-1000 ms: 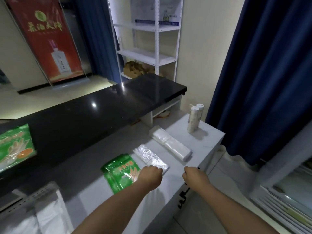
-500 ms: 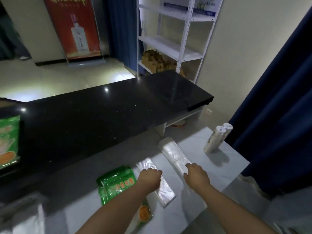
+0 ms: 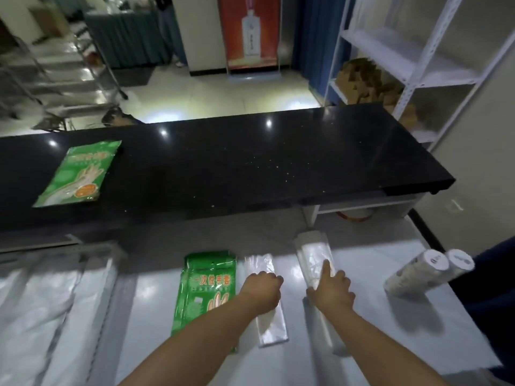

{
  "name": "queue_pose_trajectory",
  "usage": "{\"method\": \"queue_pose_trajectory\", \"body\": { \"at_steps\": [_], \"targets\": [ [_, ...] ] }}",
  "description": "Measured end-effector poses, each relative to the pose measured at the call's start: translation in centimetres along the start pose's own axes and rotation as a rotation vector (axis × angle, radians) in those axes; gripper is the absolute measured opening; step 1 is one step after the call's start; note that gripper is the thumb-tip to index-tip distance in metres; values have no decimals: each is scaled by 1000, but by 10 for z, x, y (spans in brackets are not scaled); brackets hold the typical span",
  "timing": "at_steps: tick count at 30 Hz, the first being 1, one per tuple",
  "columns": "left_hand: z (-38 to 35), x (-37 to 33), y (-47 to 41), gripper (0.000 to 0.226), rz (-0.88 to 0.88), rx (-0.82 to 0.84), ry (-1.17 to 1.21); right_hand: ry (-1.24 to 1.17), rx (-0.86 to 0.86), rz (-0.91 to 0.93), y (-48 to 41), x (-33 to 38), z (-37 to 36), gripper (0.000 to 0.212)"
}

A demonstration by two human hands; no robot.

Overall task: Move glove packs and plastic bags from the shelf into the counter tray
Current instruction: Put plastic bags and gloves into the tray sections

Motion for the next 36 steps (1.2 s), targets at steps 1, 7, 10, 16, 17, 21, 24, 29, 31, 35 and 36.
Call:
{"method": "queue_pose_trajectory", "body": {
  "at_steps": [1, 7, 10, 16, 17, 21, 24, 29, 31, 35, 36],
  "targets": [
    [0, -4, -2, 28, 39, 1, 35, -34, 10, 16, -4, -3, 2, 95],
    [-12, -43, -17, 42, 227, 48, 357, -112, 82, 90, -16, -37, 9, 97],
    [-19, -67, -27, 44, 232, 62, 418, -147, 122, 94, -16, -52, 10, 98],
    [-32, -74, -37, 58, 447, -14, 831, -223, 205, 117, -13, -69, 4, 97],
    [-35, -74, -38, 57, 511, -40, 945, -250, 217, 128, -11, -68, 3, 97],
    [-42, -78, -42, 43, 660, -85, 1335, -305, 276, 188, -1, -62, 0, 98],
    [-54, -73, -48, 41, 667, -80, 1376, -335, 292, 213, 5, -57, -3, 103],
    [-49, -55, -28, 35, 766, -91, 1298, -245, 176, 150, 9, -61, -1, 97],
    [-41, -49, -18, 33, 777, -102, 1254, -207, 124, 122, 5, -61, -1, 95],
    [-40, -35, -9, 38, 779, -94, 1212, -169, 98, 126, -3, -50, -1, 88],
    [-41, -31, -8, 40, 775, -95, 1228, -145, 101, 142, -4, -45, 0, 85]
  ]
}}
Point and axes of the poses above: each hand's wrist, its own y-axis away from the middle knuckle, its own z-axis out of the back of the hand, x = y × z, the point moved 8 cm from there along -y, towards the middle knuckle, and after that the axes turned 4 degrees about -z, right-handed, at the moved point
